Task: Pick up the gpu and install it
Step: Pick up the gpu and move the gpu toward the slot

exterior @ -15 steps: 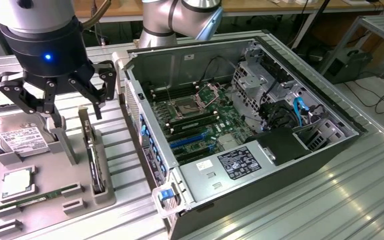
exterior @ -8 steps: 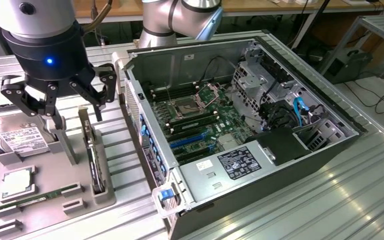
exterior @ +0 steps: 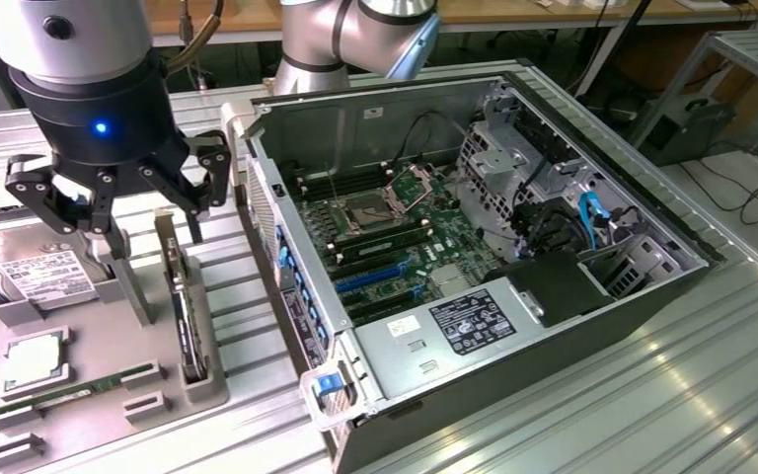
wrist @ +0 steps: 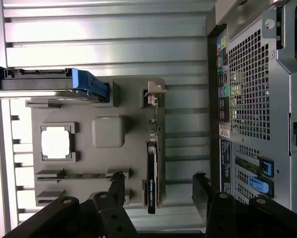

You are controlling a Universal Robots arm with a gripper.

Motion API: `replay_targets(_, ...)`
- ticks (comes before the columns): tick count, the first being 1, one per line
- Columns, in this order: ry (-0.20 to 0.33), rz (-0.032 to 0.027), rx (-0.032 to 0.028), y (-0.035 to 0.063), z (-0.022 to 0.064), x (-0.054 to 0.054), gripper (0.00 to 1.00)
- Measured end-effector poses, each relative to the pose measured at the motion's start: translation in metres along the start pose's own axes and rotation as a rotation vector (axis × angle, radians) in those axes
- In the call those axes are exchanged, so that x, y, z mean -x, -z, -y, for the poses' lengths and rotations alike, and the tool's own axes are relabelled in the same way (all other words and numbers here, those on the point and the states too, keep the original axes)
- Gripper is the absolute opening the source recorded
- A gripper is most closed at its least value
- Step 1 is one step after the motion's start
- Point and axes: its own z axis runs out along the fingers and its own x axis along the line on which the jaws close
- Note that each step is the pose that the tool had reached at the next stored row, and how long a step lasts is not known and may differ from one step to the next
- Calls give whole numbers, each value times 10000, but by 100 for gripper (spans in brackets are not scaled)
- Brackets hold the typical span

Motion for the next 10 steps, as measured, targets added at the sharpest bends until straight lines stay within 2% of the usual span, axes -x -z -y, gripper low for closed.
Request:
replay_targets(8,21,0,1,-42,1,-1,66)
replay_targets(10,30,-1,0,-81,2,-1,66)
